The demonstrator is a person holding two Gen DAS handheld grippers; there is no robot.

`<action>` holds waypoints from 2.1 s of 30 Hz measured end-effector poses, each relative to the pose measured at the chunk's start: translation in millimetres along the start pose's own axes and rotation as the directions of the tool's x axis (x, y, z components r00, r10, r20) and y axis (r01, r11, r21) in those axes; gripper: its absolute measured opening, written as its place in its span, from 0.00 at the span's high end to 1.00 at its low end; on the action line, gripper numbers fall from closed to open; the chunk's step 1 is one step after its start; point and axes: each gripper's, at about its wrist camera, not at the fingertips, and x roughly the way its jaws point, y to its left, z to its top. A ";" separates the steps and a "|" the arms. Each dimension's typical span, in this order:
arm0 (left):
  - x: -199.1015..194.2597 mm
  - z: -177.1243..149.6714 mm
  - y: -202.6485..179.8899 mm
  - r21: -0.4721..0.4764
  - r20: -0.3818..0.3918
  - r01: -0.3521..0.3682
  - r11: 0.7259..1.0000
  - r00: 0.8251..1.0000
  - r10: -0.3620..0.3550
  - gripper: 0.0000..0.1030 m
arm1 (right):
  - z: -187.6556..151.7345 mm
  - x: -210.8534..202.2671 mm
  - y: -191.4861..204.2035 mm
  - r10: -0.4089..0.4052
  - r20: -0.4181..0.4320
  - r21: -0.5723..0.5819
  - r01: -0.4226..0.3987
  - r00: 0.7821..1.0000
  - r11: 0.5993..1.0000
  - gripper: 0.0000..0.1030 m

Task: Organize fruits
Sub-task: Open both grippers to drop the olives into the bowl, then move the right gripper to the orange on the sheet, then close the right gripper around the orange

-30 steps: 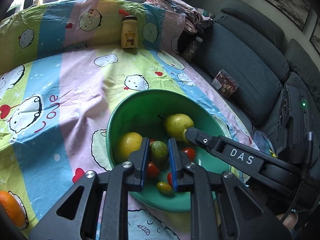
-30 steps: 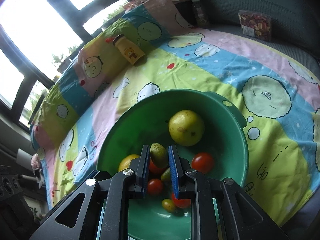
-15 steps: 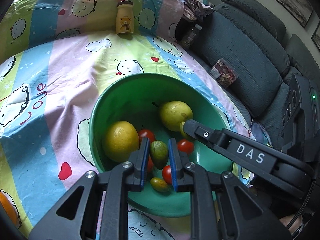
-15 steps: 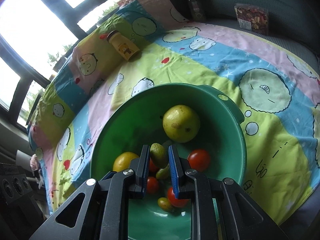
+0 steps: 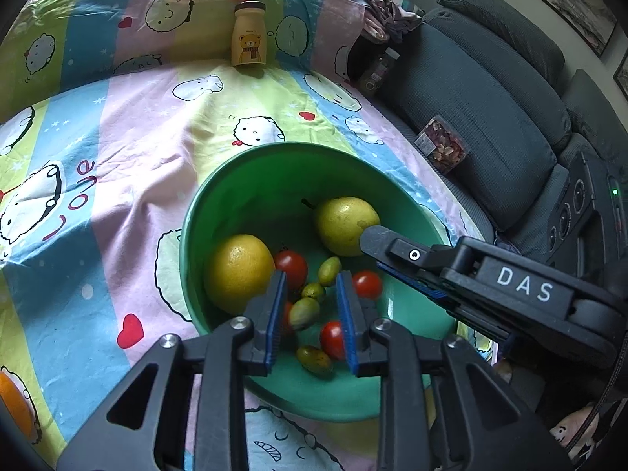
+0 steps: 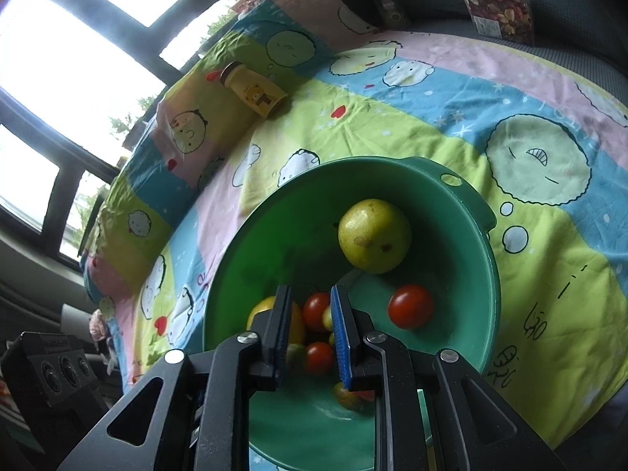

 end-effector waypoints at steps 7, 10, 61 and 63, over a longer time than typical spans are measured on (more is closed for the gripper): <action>-41.7 -5.8 13.1 -0.039 0.088 -0.069 0.997 0.994 0.072 0.42 | -2.7 -8.5 5.9 0.066 0.004 -0.002 -0.066 0.998 0.998 0.59; -71.6 -13.9 31.7 -0.097 0.132 -0.141 0.985 0.979 0.154 0.37 | -8.6 -10.4 23.0 0.102 0.002 -0.056 -0.102 0.995 0.993 0.47; -155.9 -131.3 197.2 -0.498 0.021 -0.362 0.788 0.903 0.429 0.44 | -191.9 155.1 196.6 0.150 -0.657 -0.331 -0.462 0.738 0.823 0.39; -156.4 -130.2 194.6 -0.490 0.021 -0.373 0.788 0.898 0.439 0.45 | -192.1 154.6 196.0 0.155 -0.656 -0.324 -0.461 0.738 0.826 0.39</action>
